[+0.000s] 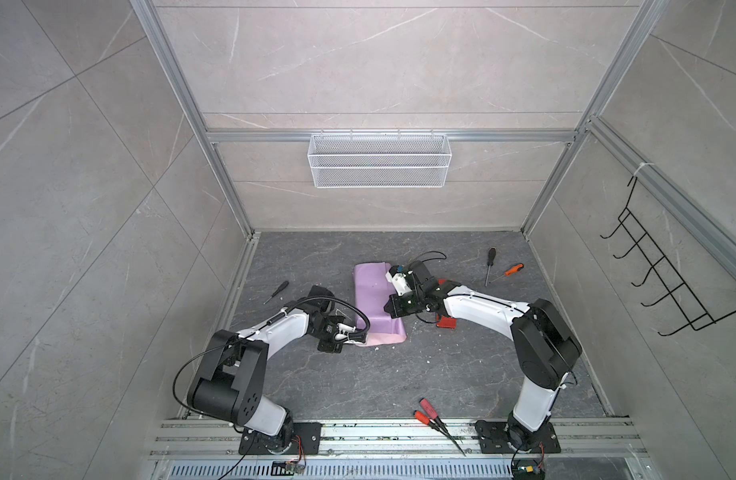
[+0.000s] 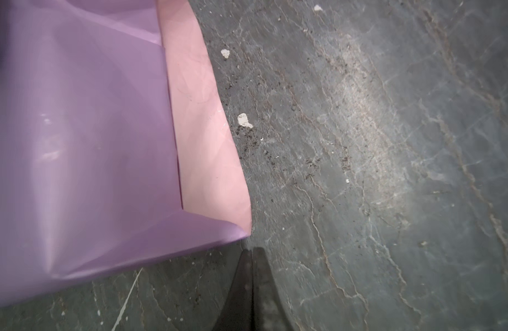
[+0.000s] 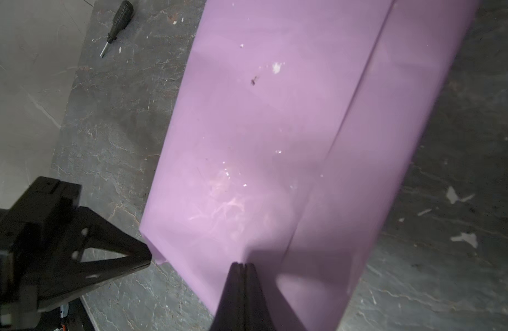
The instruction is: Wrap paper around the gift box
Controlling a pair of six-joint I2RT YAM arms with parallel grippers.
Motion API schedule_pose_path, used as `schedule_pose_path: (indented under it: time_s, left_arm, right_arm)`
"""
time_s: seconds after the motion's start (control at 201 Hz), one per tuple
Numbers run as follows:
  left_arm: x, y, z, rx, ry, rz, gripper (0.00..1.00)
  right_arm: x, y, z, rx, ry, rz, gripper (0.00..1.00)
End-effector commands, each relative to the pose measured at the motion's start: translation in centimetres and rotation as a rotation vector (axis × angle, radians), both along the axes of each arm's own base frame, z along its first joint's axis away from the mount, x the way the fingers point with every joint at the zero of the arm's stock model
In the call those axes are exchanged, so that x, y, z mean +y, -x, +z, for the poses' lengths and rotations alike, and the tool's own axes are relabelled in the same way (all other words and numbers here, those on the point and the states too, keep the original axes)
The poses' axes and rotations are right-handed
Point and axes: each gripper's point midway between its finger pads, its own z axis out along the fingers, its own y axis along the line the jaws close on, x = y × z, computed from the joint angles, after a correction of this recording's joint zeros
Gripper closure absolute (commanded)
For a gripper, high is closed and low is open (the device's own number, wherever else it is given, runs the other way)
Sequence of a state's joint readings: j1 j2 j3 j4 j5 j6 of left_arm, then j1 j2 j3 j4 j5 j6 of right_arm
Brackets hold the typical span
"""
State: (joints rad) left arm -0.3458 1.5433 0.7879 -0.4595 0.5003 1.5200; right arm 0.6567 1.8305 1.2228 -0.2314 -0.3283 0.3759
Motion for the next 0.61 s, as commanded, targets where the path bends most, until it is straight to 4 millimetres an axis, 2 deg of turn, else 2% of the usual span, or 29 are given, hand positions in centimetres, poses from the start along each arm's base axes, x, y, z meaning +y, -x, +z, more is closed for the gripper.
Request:
schedule_pose_path:
  time_s: [0.0,0.169,0.254,0.458,0.603]
  left_arm:
    - [-1.0,-1.5,0.0,-0.1,0.048,-0.087,0.97]
    - [-2.1,-3.3,-0.4,-0.154,0.097,-0.103,0.85]
    - [-2.6,-4.1,-0.2,-0.161,0.122,-0.096,0.85]
    - [-4.0,-4.2,0.7,-0.146,0.201,-0.094,0.83]
    - [-4.3,-4.3,0.3,-0.148,0.227,-0.06,0.82]
  right_arm:
    - [-2.1,2.5,-3.7,0.123,0.095,-0.016,1.0]
    - [-2.0,2.4,-3.6,0.129,0.094,-0.018,1.0]
    - [-2.0,2.3,-3.6,0.118,0.09,-0.02,1.0]
    - [-1.8,2.3,-3.7,0.127,0.086,-0.018,1.0]
    - [-1.9,2.3,-4.1,0.138,0.098,-0.02,1.0]
